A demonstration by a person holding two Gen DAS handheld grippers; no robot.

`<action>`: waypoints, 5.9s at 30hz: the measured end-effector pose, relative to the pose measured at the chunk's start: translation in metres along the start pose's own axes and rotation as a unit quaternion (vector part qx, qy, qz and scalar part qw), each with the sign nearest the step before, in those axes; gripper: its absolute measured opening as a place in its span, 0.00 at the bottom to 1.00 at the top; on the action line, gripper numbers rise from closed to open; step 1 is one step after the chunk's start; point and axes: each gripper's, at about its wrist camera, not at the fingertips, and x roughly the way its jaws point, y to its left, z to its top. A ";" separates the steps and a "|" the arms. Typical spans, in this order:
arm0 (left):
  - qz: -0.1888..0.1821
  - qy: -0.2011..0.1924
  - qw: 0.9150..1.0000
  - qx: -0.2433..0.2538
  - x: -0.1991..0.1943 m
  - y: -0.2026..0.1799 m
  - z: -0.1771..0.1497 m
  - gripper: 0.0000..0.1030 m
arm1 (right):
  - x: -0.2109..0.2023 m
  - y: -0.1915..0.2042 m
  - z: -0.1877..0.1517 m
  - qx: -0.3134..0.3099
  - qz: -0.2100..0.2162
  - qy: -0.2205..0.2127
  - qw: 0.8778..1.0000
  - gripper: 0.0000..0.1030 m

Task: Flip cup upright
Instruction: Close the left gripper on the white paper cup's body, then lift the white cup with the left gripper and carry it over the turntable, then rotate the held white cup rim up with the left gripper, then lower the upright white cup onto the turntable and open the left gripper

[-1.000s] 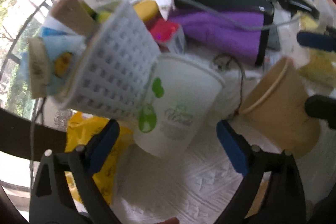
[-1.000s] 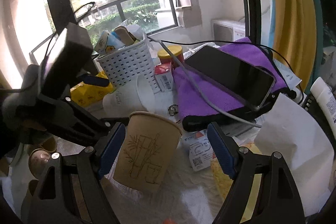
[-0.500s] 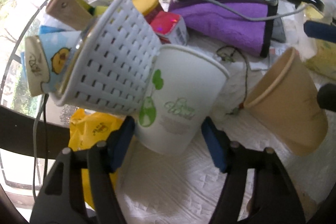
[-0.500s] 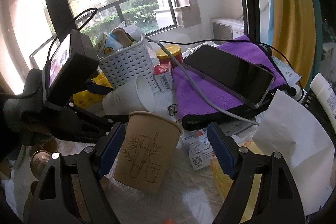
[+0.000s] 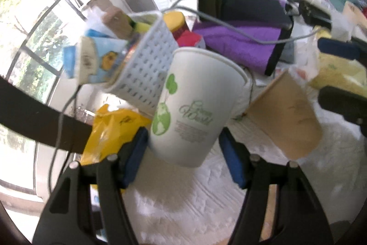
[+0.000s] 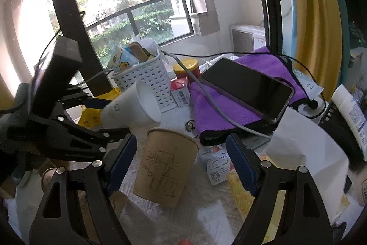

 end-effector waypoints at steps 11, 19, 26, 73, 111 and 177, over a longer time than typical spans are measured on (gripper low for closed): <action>0.030 -0.027 0.995 -0.091 -0.101 0.000 -0.059 0.63 | -0.061 0.026 -0.004 -0.014 0.027 -0.035 0.999 0.80; 0.080 -0.079 0.979 -0.170 -0.164 -0.034 -0.139 0.63 | -0.118 0.062 -0.024 -0.049 0.068 -0.046 0.995 0.80; 0.145 -0.138 0.954 -0.225 -0.216 -0.083 -0.223 0.63 | -0.158 0.110 -0.061 -0.092 0.128 -0.036 0.987 0.80; 0.061 -0.356 0.847 -0.389 -0.281 -0.193 -0.374 0.63 | -0.217 0.206 -0.138 -0.124 0.323 0.071 0.936 0.66; 0.138 -0.249 0.833 -0.475 -0.290 -0.193 -0.447 0.83 | -0.212 0.222 -0.158 -0.209 0.247 0.012 0.946 0.65; 0.187 -0.239 0.802 -0.515 -0.290 -0.180 -0.472 0.83 | -0.160 0.230 -0.229 -0.277 0.190 0.054 0.940 0.80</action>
